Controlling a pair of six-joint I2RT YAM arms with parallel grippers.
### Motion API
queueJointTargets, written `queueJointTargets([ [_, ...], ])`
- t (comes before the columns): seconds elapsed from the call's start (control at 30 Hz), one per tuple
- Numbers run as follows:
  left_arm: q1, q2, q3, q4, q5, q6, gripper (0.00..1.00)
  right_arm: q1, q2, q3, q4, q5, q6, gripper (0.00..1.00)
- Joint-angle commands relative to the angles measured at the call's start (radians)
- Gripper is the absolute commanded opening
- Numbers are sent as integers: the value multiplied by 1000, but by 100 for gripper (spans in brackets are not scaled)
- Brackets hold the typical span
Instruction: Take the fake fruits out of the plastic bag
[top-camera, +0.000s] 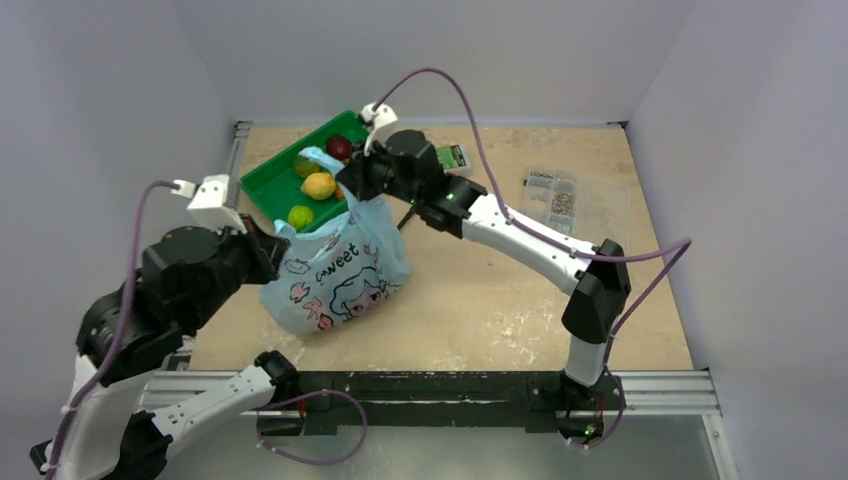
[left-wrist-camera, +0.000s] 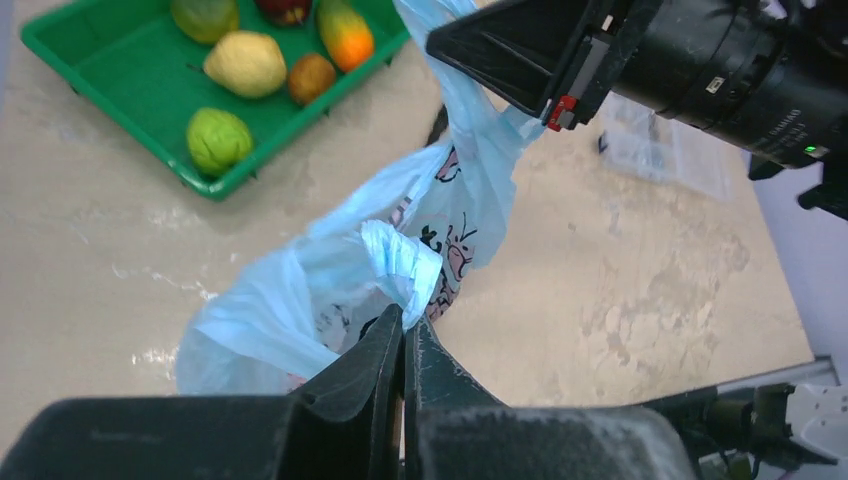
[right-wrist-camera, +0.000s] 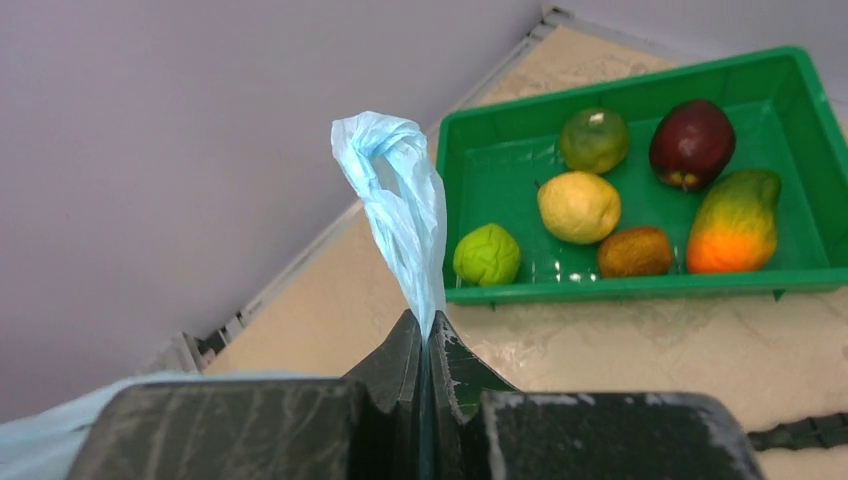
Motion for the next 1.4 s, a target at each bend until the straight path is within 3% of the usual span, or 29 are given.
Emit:
queueJointTargets([
  [0.0, 18, 1, 201, -96, -59, 101, 0, -77, -63, 89, 95, -284, 79, 0],
  [0.17, 18, -62, 224, -169, -1, 212, 0, -120, -124, -60, 341, -460, 54, 0],
  [0.33, 17, -163, 238, -287, -254, 72, 0, -190, -35, -11, 486, -712, 147, 0],
  [0.4, 16, -190, 255, -340, -285, 28, 0, -206, -12, 19, 516, -785, 187, 0],
  [0.6, -19, -355, 155, -230, -162, 14, 0, -217, -64, -131, 552, -800, 176, 0],
  [0.7, -46, -461, -23, -102, -24, -73, 0, -217, -81, -197, 462, -754, 100, 0],
  [0.8, -48, -528, -173, -10, 89, -135, 0, -217, -97, -202, 267, -631, 55, 4],
  [0.97, -48, -552, -193, -47, 67, -198, 0, -217, -152, -177, -52, -362, -7, 14],
  [1.07, -47, -532, -173, -71, 62, -210, 0, -202, -176, -116, -241, -184, -68, 28],
  [1.27, -48, -474, -172, -76, 74, -218, 0, -51, -235, -42, -374, 221, -150, 85],
  [1.37, -47, -461, -175, -57, 78, -218, 0, 48, -252, -16, -380, 441, -122, 98],
])
